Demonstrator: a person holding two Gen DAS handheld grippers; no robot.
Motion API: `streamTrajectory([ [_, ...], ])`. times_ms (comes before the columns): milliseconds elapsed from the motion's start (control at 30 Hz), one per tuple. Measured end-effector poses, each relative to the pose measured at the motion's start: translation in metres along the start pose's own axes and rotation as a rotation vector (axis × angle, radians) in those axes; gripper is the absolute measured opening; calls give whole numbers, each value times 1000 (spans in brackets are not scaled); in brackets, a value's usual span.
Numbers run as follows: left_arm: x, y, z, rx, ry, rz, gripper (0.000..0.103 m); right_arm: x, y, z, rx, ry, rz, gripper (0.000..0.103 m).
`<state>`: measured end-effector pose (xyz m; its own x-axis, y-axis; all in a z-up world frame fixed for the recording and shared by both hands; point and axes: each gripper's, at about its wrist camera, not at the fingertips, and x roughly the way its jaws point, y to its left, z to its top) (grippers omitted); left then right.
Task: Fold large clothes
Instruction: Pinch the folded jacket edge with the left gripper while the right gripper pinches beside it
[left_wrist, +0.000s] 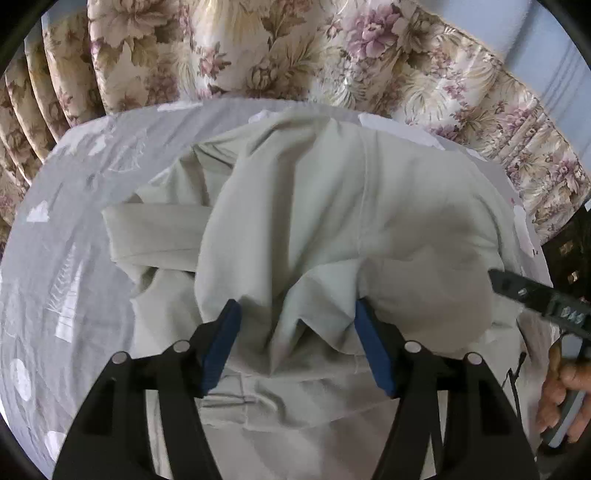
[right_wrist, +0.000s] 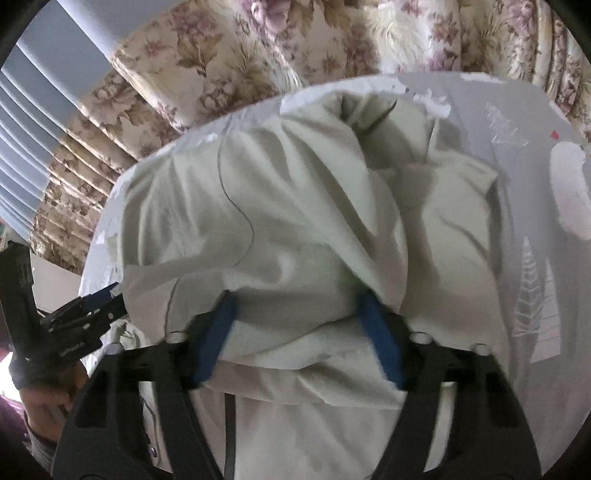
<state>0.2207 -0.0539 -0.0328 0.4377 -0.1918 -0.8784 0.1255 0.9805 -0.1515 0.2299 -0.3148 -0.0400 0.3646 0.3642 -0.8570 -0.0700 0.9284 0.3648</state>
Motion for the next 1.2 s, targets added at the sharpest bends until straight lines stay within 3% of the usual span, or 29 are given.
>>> streamTrajectory([
  [67, 6, -1, 1, -6, 5, -9, 61, 1, 0, 0, -19, -15, 1, 30],
  [133, 11, 1, 3, -27, 14, -41, 27, -3, 1, 0, -31, -37, 19, 23],
  [200, 13, 2, 4, -47, 28, -94, 7, -10, 4, 1, -57, -70, 42, 15],
  [367, -22, -4, 12, 22, -153, -132, 4, -40, 19, 7, -157, -235, 63, 8],
  [533, -61, -22, 20, 249, -509, -45, 5, -53, 29, 17, -328, -428, 40, 8],
  [600, -57, -28, 12, 354, -602, 1, 5, -44, 31, 17, -409, -458, 10, 8],
  [700, -33, -24, -4, 440, -579, 17, 5, -18, 26, 8, -464, -376, -24, 8],
  [933, -12, 0, -56, 272, -302, -113, 6, -6, 19, -51, -542, -243, -51, 12],
  [1000, -15, 7, -64, 205, -245, -163, 6, -8, 13, -58, -503, -220, -45, 19],
  [1100, -33, 17, -68, 118, -218, -202, 7, -24, 5, -61, -407, -219, -35, 80],
  [1167, -57, 19, -59, 85, -235, -187, 7, -43, 6, -59, -368, -272, -49, 89],
  [1200, -66, 18, -54, 78, -251, -180, 15, -57, 8, -54, -344, -309, -56, 89],
])
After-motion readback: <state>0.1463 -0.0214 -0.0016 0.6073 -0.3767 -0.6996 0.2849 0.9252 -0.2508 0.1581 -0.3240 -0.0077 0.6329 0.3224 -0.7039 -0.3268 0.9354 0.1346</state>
